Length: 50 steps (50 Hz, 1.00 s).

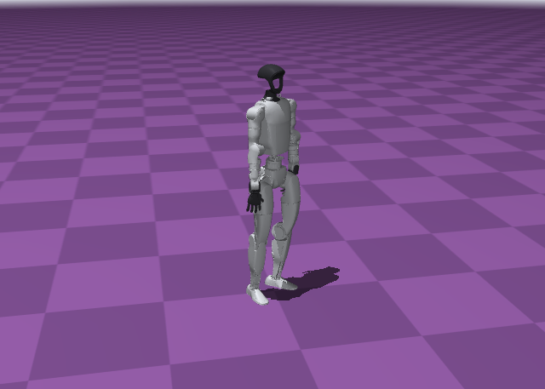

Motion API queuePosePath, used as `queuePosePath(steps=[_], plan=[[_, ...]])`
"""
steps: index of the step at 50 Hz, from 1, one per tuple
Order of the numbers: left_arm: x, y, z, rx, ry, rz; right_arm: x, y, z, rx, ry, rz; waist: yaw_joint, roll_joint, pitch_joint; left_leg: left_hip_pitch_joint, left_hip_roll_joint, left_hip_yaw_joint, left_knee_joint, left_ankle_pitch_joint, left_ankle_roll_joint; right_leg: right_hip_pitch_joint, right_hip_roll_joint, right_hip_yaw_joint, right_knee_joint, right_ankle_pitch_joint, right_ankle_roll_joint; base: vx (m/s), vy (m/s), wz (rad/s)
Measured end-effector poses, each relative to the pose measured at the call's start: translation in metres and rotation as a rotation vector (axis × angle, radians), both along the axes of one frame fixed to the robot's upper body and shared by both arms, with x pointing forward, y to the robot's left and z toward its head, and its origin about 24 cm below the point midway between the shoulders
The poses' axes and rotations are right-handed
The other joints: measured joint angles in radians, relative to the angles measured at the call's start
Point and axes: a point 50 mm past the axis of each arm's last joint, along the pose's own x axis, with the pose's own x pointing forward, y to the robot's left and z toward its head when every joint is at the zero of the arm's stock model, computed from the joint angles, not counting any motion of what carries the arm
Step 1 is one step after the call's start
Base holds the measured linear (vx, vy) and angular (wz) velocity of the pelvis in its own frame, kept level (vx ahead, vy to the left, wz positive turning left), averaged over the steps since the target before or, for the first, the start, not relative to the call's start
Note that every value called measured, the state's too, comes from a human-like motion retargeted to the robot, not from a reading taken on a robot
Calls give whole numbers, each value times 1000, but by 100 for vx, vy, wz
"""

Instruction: Upper body actions

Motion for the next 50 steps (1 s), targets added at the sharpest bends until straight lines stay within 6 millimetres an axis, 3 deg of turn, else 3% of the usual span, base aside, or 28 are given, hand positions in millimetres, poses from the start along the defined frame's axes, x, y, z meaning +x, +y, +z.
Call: queuePosePath(steps=[15, 23, 29, 34, 38, 40, 45, 50], plan=[[0, 1, 0, -6, 9, 1, 7, -2, 0, -5, -20, 13, -14, 14, 15, -15, 17, 17, 8, 7, -16, -21, 6, 16, 4, 7, -11, -4, -3, -3], [9, -2, -1, -26, -22, -31, 11, -10, 2, -26, -36, -25, -16, 33, 53, -28, 25, 31, 21, 14, -29, -35, 5, 36, 8, 13, -22, -13, -5, -9], [35, 0, -1, -44, -110, -115, 13, -18, 3, -49, -53, -99, -29, 34, 106, -99, 33, -25, 119, 10, -74, -42, -23, 14, -1, 22, -19, -18, -6, 37], [59, 7, 2, -13, -160, -207, -2, -28, 5, -87, -18, -167, 8, 16, 124, -172, 6, -201, 202, 11, -84, -46, -46, -26, -13, 26, -12, -10, -4, 59], [69, 9, 3, -5, -194, -195, -8, -38, 7, -138, -2, -149, 39, 4, 152, -150, 66, -53, 198, 10, -65, -40, -56, -36, -12, 31, -9, 0, 0, 6], [68, 10, 3, -2, -196, -168, -7, -41, 8, -156, -6, -122, 37, 15, 153, -126, 87, -12, 160, 29, -104, -36, -39, -34, -11, 28, -9, 15, 13, 7], [68, 14, 4, -10, -176, -118, 3, -45, 8, -153, -52, -120, -4, 12, 153, -123, 65, -29, 129, 15, -57, -28, -51, -49, -7, 23, 8, 18, 12, 21], [106, 20, 12, 35, -248, -95, 34, -39, 9, -91, -172, -186, 22, -13, 210, -121, 55, -19, 121, 13, -35, -58, -64, -27, 40, 19, 18, 6, 4, -15]])
